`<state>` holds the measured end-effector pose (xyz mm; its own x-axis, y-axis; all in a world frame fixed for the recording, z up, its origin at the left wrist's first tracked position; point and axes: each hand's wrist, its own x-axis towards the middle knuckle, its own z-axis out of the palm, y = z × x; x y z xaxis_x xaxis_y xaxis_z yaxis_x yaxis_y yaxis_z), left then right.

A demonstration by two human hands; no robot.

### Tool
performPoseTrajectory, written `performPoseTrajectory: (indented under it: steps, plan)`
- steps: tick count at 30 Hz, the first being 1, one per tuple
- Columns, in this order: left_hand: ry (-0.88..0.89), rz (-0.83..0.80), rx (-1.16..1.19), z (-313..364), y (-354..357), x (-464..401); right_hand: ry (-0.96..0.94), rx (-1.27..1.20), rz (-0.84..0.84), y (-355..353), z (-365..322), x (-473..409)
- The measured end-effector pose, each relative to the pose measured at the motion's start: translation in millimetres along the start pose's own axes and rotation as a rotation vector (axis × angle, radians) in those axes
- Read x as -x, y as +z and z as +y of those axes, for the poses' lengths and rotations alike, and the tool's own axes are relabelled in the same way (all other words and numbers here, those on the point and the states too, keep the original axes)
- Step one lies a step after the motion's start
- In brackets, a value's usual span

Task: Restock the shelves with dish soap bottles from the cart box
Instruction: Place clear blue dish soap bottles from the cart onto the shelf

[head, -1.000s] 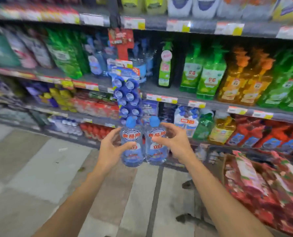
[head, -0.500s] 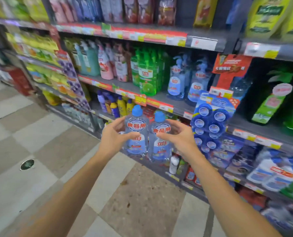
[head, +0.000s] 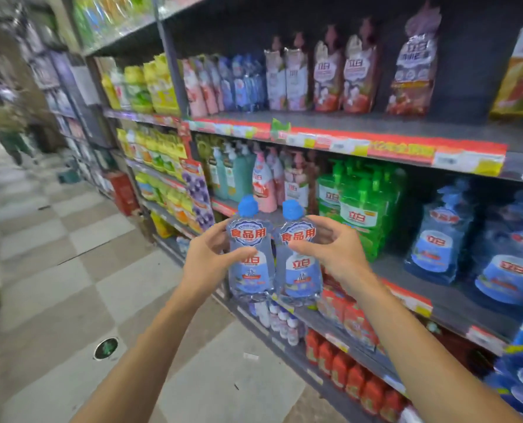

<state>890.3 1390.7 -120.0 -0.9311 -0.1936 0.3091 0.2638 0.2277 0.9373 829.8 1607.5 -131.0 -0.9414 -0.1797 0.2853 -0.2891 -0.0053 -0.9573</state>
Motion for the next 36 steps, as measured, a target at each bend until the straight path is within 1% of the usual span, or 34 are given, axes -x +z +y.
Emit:
performPoseTrajectory:
  steps: [4, 9, 14, 18, 27, 32, 36]
  plan:
    - [0.037, 0.035, -0.058, 0.9, -31.9, -77.5, -0.048, -0.058, -0.022, 29.5, -3.4, -84.9]
    - [0.091, 0.088, -0.063, 10.1, -64.0, -161.4, -0.109, -0.142, -0.037, 63.4, -16.8, -181.5]
    - [0.115, 0.117, -0.024, 11.1, -95.8, -229.0, -0.179, -0.126, -0.066, 94.9, -35.9, -256.7]
    - [0.151, 0.105, -0.056, 2.9, -123.7, -280.2, -0.206, -0.112, -0.026, 126.9, -46.4, -312.6]
    - [0.258, 0.026, -0.012, -24.7, -210.0, -408.7, -0.259, -0.034, 0.042, 214.4, -58.6, -421.9]
    - [0.318, -0.089, 0.005, -28.6, -256.5, -484.8, -0.254, 0.018, 0.121, 252.9, -62.2, -478.1]
    - [0.391, -0.202, 0.029, -22.0, -272.4, -539.2, -0.291, 0.078, 0.198, 263.7, -70.6, -515.7]
